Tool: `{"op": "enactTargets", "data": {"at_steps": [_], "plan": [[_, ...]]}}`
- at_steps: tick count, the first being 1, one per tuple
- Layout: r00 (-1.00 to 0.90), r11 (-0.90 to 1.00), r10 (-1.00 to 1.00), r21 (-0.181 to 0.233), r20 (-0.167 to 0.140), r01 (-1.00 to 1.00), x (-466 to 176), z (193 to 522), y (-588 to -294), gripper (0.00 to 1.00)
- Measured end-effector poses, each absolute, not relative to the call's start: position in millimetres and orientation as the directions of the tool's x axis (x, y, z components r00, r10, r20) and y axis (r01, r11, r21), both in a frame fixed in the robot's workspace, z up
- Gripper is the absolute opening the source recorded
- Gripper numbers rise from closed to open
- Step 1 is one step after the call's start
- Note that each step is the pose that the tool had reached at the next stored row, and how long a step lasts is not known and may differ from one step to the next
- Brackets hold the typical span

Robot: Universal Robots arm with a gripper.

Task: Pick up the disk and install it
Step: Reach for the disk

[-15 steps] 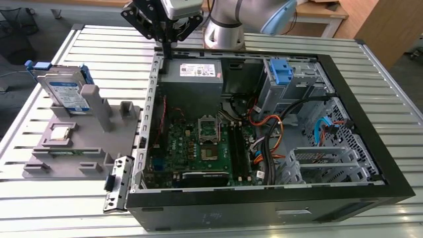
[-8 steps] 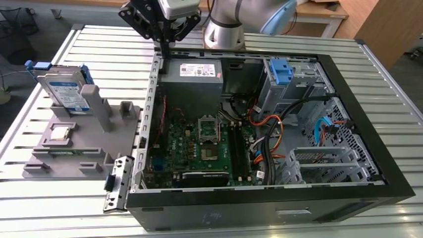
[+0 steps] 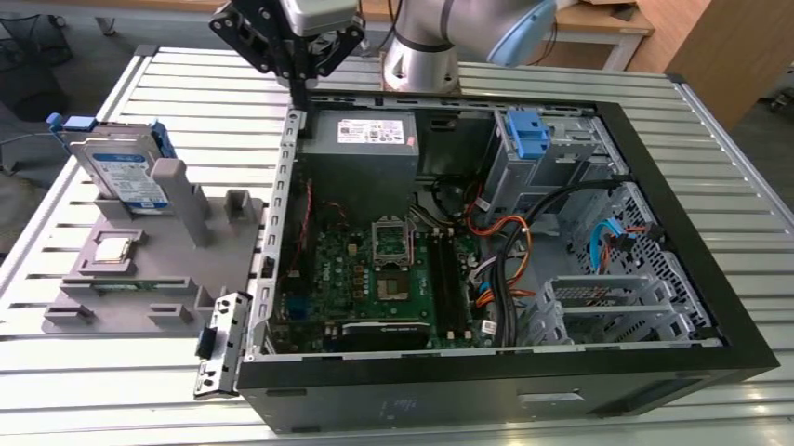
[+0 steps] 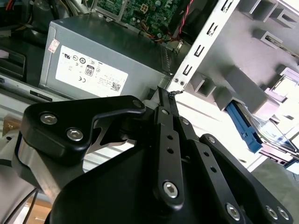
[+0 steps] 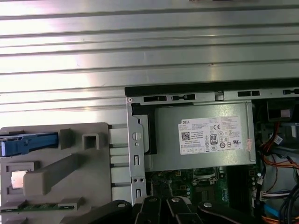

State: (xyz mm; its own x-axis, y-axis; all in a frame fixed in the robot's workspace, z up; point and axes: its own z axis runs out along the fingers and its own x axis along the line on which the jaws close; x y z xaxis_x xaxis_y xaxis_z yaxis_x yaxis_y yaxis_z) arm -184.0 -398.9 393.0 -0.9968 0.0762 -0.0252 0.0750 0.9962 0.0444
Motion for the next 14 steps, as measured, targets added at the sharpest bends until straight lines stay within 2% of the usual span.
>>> {"op": "enactTargets", "data": {"at_steps": [14], "plan": [[-0.997,0.996,0.076,0.044,-0.025,0.075,-204,393,-399,0.11]]}}
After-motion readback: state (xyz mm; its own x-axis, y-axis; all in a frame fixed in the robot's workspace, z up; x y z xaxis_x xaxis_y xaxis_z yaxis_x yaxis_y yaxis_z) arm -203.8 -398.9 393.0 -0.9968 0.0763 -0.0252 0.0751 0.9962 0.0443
